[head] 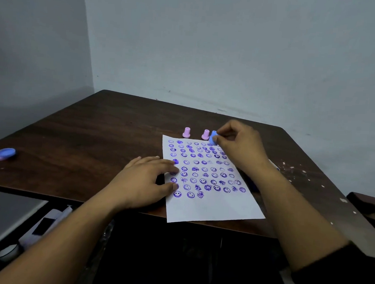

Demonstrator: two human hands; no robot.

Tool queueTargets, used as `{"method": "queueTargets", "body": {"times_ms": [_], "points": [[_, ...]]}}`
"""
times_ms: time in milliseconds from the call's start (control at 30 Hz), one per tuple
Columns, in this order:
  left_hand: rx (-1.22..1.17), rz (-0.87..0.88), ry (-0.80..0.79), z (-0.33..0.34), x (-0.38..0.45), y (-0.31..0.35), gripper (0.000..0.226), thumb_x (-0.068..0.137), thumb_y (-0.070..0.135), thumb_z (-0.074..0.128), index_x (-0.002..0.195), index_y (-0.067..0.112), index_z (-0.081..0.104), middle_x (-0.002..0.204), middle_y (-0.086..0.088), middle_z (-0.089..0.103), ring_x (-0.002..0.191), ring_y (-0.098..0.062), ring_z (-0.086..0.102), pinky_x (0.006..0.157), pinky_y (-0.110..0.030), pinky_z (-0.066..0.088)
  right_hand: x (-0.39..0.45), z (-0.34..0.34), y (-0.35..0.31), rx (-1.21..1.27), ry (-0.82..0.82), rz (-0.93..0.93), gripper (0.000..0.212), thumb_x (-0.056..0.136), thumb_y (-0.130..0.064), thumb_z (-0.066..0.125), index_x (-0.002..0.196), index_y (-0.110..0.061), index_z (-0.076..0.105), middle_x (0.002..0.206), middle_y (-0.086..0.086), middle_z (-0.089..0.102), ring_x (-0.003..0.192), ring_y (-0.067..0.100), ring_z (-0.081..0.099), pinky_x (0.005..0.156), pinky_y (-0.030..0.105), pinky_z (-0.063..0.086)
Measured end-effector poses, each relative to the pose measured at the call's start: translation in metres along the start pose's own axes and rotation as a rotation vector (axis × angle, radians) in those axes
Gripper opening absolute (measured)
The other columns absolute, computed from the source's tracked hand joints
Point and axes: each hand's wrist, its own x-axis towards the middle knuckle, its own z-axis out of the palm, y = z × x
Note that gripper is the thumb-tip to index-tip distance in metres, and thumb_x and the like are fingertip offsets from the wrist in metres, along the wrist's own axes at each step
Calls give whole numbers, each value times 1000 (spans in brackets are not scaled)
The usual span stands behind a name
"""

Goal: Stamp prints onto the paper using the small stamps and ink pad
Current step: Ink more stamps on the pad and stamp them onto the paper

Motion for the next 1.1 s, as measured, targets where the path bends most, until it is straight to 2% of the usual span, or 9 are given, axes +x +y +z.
{"method": "queueTargets", "body": {"times_ms": [100, 200, 267, 367, 467, 533, 733, 833, 1100], "points": [[-3, -1, 2, 0, 0, 0, 62, 76, 76, 41, 134, 55, 49, 148, 35, 40, 144, 0, 25, 121, -42, 17, 29, 9, 2, -24, -34, -4, 9, 88, -11, 77, 84, -17, 71, 74, -23, 78, 70, -7, 73, 56, 6, 48], [-1, -1, -1, 0, 0, 0, 61, 77, 75, 43, 134, 55, 48, 148, 35, 40, 144, 1, 24, 121, -41, 16, 55, 22, 8, -52, -58, -2, 9, 90, -5, 69, 85, -13, 68, 76, -9, 81, 64, 2, 77, 62, 17, 58], [3, -3, -3, 0, 0, 0, 59, 79, 74, 44, 135, 54, 48, 148, 35, 39, 144, 1, 23, 120, -40, 14, 70, 32, 11, -53, -78, 15, 12, 90, -3, 67, 88, -14, 66, 79, -6, 81, 60, 5, 77, 60, 24, 61], [5, -2, -3, 0, 0, 0, 57, 81, 71, 47, 135, 53, 48, 149, 34, 39, 145, 0, 23, 121, -40, 12, 88, 47, 16, -121, -124, 2, 24, 90, -7, 75, 99, -26, 63, 91, -11, 76, 60, -3, 73, 51, 16, 57], [9, -3, -5, 0, -1, 0, 57, 82, 70, 47, 136, 52, 48, 149, 34, 39, 145, 0, 23, 122, -42, 13, 100, 63, 23, -199, -186, 2, 34, 91, -13, 75, 119, -28, 63, 97, -12, 78, 70, 10, 78, 74, 38, 67], [9, -2, -2, 0, -2, 1, 56, 82, 70, 48, 136, 52, 48, 150, 33, 39, 145, 0, 22, 122, -42, 13, 104, 71, 27, -255, -200, -3, 40, 90, -14, 73, 127, -25, 63, 99, -12, 79, 86, 19, 78, 87, 46, 63], [6, -4, 2, 0, -3, 2, 53, 85, 69, 49, 136, 53, 48, 150, 34, 37, 146, 0, 21, 122, -40, 11, 110, 84, 38, -369, -215, -16, 43, 90, -10, 65, 130, -24, 64, 100, -13, 77, 107, 18, 72, 103, 48, 54], [13, -3, 6, 0, -2, 3, 52, 86, 67, 51, 136, 52, 48, 150, 33, 38, 146, -1, 21, 122, -41, 11, 115, 83, 41, -316, -230, 42, 48, 87, -6, 64, 129, -27, 64, 94, -18, 74, 106, 16, 72, 102, 46, 56], [18, -1, 3, -1, -3, 3, 52, 86, 67, 50, 136, 52, 48, 151, 33, 37, 146, -2, 21, 122, -41, 11, 124, 82, 43, -204, -274, 81, 49, 88, 1, 68, 128, -27, 65, 102, -11, 79, 103, 15, 74, 99, 46, 60]]}}
